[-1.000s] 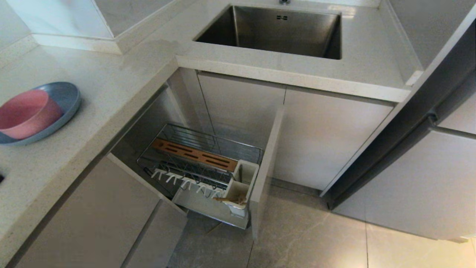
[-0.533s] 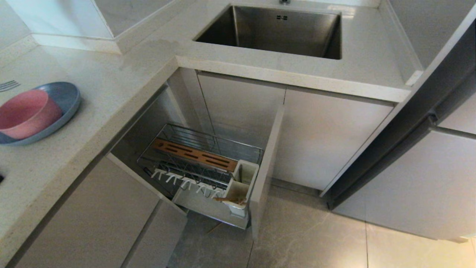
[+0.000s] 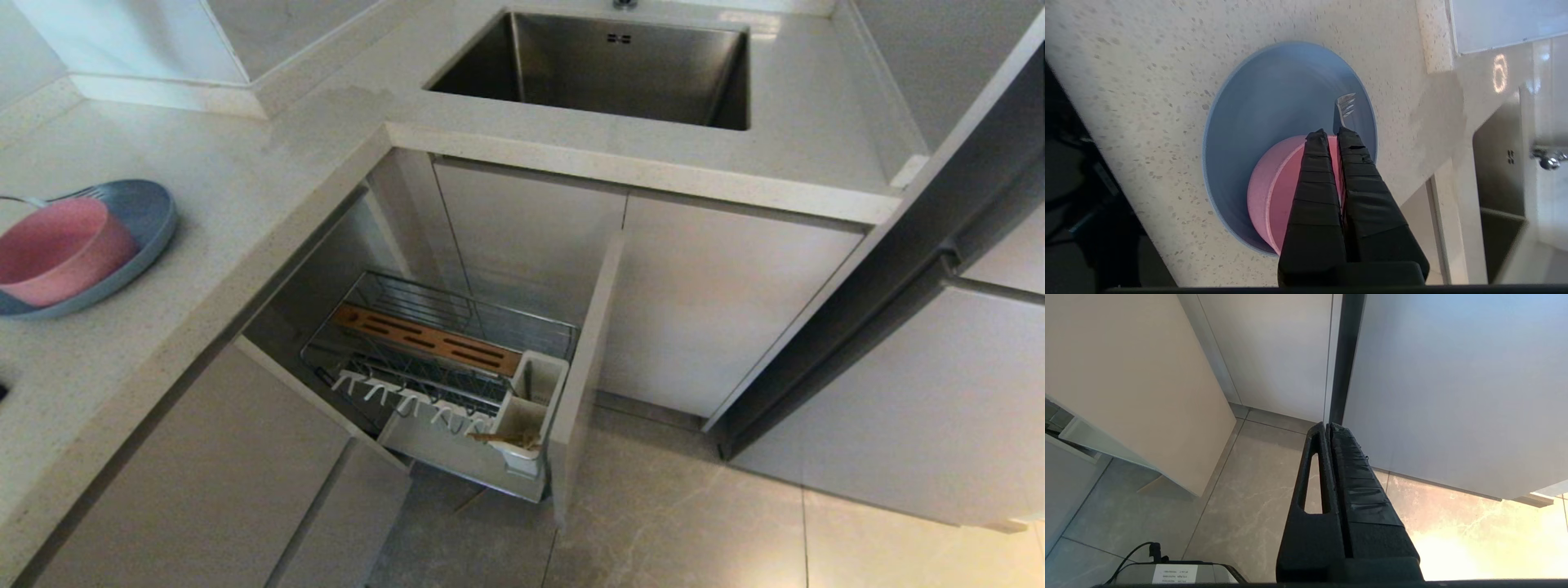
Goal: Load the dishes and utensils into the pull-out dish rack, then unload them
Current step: Take the fork out of the cupboard
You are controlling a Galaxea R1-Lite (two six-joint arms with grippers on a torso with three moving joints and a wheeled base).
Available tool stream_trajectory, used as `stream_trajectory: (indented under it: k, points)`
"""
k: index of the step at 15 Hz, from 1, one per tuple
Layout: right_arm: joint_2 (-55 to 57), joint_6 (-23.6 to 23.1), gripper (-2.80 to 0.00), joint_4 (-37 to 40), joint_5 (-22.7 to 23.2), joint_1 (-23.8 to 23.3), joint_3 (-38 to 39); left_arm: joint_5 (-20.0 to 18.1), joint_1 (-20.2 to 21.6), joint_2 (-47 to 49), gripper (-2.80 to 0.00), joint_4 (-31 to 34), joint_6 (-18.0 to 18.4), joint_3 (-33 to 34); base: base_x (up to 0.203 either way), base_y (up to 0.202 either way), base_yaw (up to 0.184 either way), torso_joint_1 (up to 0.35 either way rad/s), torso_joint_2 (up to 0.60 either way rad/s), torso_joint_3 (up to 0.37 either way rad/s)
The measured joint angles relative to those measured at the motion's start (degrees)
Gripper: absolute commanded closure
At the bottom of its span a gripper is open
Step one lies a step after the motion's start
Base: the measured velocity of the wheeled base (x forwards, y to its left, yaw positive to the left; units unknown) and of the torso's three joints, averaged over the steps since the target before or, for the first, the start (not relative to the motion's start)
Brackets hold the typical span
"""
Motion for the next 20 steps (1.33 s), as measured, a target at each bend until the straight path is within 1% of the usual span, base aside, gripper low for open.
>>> stream_trajectory:
  k: [2,5,12,18,20]
  points:
    - [0.0,0.0,0.00,0.0,0.0,0.0,0.0,-1.5,0.2,0.7,0.00,0.0,-0.1,0.0,0.000,0.000,0.000,0.000,0.00,0.000]
    - [0.0,0.0,0.00,0.0,0.0,0.0,0.0,-2.3,0.2,2.0,0.00,-0.5,0.0,-0.1,0.000,0.000,0.000,0.000,0.00,0.000]
    - [0.0,0.0,0.00,0.0,0.0,0.0,0.0,-2.6,0.9,4.9,0.00,-4.7,0.0,-0.4,0.000,0.000,0.000,0.000,0.00,0.000]
    - [0.0,0.0,0.00,0.0,0.0,0.0,0.0,-7.8,1.1,6.9,0.00,-4.7,-0.1,-0.4,0.000,0.000,0.000,0.000,0.00,0.000]
    - [0.0,0.0,0.00,0.0,0.0,0.0,0.0,-7.9,1.1,7.2,0.00,-5.0,-0.1,-0.4,0.000,0.000,0.000,0.000,0.00,0.000]
